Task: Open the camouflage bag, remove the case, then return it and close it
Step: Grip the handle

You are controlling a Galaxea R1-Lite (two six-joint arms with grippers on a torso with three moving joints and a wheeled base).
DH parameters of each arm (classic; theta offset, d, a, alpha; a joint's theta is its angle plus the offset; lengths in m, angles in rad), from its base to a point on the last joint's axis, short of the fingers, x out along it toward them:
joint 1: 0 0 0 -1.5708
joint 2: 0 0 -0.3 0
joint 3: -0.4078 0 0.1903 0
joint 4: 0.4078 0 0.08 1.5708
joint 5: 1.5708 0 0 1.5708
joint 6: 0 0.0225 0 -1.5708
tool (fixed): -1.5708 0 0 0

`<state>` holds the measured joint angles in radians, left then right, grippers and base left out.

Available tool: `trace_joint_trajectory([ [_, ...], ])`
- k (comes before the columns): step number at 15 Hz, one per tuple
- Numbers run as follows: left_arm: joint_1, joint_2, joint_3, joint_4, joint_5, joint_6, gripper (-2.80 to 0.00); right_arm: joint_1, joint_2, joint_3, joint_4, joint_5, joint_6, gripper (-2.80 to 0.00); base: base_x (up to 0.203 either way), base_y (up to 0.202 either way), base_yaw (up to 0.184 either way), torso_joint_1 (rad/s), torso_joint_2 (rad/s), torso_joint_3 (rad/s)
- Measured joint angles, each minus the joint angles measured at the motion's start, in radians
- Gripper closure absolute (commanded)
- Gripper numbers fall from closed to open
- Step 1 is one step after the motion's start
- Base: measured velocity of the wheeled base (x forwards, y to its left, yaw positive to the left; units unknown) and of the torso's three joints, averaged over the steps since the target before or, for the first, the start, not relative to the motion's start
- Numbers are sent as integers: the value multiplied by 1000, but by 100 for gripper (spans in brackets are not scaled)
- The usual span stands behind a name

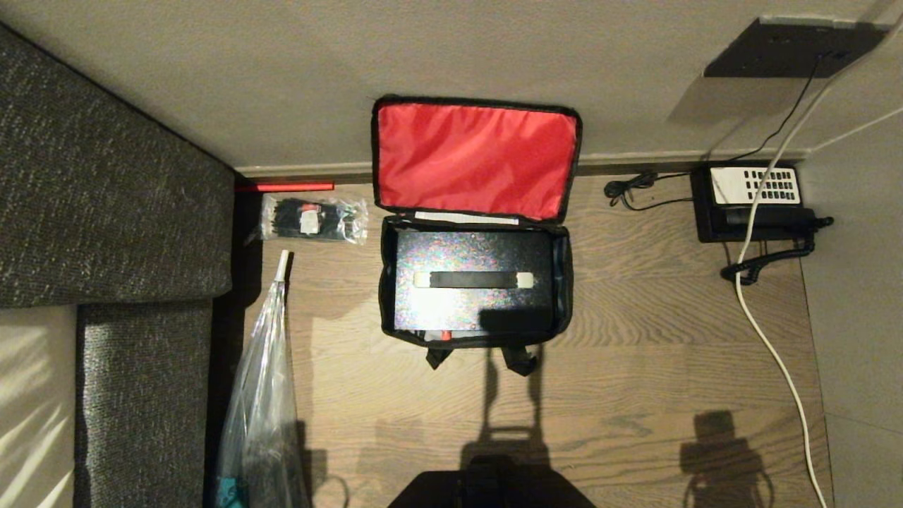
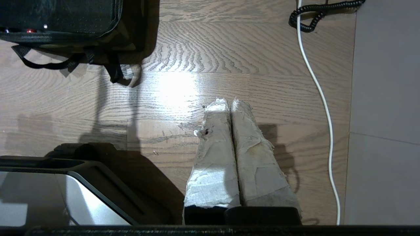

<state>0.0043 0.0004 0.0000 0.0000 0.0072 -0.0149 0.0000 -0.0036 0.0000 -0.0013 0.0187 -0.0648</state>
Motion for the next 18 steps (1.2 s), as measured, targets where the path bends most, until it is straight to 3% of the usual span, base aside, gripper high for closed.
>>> trace_joint_trajectory([
  [18,0,0,0,0,0,0,0,0,1,0,2,-2,4,0,0,0,0,0,0,0],
])
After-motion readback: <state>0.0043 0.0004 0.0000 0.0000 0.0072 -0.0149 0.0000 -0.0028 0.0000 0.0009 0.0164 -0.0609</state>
